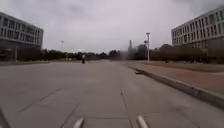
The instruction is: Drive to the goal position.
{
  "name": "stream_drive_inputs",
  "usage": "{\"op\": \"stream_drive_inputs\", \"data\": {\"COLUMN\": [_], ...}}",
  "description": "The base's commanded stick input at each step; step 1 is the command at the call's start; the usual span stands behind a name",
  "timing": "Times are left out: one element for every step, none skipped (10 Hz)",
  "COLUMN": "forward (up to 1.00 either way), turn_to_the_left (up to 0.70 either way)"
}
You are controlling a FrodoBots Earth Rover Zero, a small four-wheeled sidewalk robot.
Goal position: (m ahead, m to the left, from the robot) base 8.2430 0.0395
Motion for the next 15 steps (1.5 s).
{"op": "stream_drive_inputs", "data": {"forward": [0.70, 0.70, 0.70, 0.70, 0.70, 0.70, 0.70, 0.70, 0.70, 0.70, 0.70, 0.70, 0.70, 0.70, 0.70], "turn_to_the_left": [0.00, 0.00, 0.00, 0.00, 0.00, 0.00, 0.00, 0.00, 0.00, 0.00, 0.00, 0.00, 0.00, 0.00, 0.00]}}
